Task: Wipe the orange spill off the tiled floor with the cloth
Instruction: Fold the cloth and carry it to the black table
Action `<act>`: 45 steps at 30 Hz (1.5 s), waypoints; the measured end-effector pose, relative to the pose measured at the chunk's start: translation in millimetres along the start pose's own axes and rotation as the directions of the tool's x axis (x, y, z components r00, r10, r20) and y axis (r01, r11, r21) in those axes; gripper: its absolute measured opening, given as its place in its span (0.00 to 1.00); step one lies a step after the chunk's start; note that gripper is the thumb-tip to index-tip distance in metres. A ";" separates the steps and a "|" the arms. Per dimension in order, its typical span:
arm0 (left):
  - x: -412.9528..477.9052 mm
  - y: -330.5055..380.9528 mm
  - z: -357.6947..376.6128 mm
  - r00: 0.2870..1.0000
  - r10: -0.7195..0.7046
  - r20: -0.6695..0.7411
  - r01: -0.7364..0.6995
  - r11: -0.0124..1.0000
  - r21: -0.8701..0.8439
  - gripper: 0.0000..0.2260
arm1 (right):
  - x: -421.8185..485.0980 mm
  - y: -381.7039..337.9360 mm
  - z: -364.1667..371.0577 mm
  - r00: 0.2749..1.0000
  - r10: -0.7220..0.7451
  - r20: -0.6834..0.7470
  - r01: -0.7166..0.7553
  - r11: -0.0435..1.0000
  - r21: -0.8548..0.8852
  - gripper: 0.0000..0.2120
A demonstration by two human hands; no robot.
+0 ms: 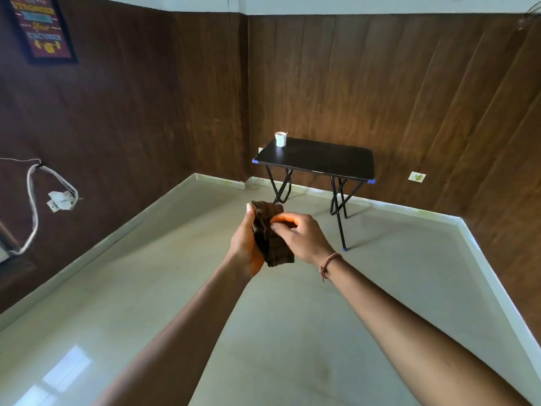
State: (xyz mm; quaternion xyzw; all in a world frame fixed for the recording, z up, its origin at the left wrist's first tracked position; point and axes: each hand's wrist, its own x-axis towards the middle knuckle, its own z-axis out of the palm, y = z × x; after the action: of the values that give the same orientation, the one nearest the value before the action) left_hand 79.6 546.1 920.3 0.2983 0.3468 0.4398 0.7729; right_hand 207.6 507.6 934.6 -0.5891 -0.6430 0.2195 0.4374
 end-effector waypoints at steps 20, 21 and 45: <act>312.7 -41.8 180.1 0.980 -0.064 -0.186 0.141 0.888 0.437 0.09 | 231.5 259.5 -186.0 0.860 0.503 0.082 -0.493 0.781 0.382 0.08; 334.5 -41.3 182.3 0.981 -0.034 -0.189 0.116 0.890 0.442 0.11 | 248.1 270.8 -189.2 0.855 0.509 0.098 -0.504 0.771 0.389 0.08; 917.8 -75.7 314.6 0.959 -0.277 -0.060 0.215 0.574 0.790 0.15 | 640.6 599.3 -293.1 0.573 0.817 0.066 -0.736 0.478 0.480 0.11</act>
State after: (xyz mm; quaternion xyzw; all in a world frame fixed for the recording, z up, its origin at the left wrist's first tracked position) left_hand 708.6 1277.9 794.1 0.5718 0.5155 0.1197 0.6269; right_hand 836.4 1173.1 803.9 -0.7117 -0.1933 0.4867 0.4682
